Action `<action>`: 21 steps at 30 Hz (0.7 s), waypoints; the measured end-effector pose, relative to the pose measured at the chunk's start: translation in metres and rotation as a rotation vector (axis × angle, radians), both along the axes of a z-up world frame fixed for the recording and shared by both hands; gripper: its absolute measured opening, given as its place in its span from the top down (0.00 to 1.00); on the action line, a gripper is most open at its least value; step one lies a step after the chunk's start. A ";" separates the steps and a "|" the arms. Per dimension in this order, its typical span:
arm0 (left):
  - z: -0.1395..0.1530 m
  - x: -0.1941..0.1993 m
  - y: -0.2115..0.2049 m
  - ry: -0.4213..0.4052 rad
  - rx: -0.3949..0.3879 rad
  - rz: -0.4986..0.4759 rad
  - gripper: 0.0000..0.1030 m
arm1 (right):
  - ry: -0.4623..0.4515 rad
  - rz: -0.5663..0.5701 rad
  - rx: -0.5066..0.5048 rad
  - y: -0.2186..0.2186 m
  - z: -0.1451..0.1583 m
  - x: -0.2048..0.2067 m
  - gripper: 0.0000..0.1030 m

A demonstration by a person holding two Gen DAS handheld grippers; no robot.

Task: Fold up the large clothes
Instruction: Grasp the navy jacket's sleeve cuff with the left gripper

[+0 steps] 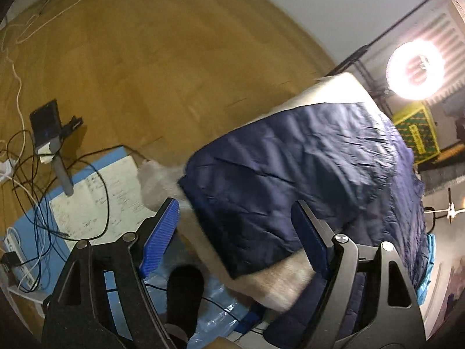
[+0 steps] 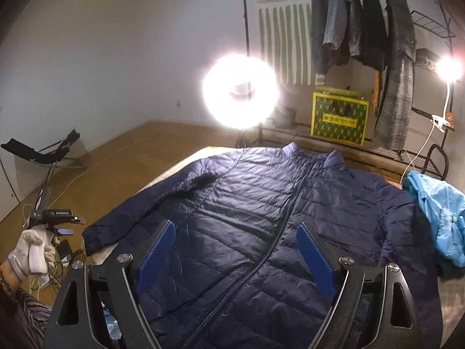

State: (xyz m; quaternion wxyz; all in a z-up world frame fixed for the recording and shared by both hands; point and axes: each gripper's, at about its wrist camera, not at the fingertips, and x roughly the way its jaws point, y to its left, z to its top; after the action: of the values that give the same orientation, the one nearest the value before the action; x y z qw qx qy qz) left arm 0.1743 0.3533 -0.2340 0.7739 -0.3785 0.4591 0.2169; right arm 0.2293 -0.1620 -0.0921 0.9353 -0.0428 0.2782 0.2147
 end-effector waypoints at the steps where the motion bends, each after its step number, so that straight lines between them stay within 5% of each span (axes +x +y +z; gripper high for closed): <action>1: -0.006 0.002 0.005 0.007 -0.013 0.011 0.21 | 0.010 0.005 -0.002 0.001 -0.003 0.002 0.16; 6: -0.035 0.008 0.029 0.018 -0.118 0.079 0.22 | 0.035 0.023 -0.020 0.005 -0.012 0.009 0.16; 13: -0.026 0.028 0.026 0.044 -0.057 0.034 0.89 | 0.060 0.010 -0.050 0.006 -0.023 0.018 0.19; 18: 0.017 0.041 0.002 -0.035 0.064 -0.059 0.91 | 0.086 0.004 -0.041 0.005 -0.024 0.022 0.24; 21: 0.048 0.050 -0.020 -0.125 0.051 -0.106 0.92 | 0.079 0.008 -0.051 0.008 -0.023 0.022 0.26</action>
State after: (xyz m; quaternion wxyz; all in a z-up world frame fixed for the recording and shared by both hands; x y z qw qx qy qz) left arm 0.2242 0.3331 -0.1859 0.8209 -0.3465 0.4235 0.1633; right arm 0.2517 -0.1541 -0.1153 0.9213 -0.0592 0.3199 0.2130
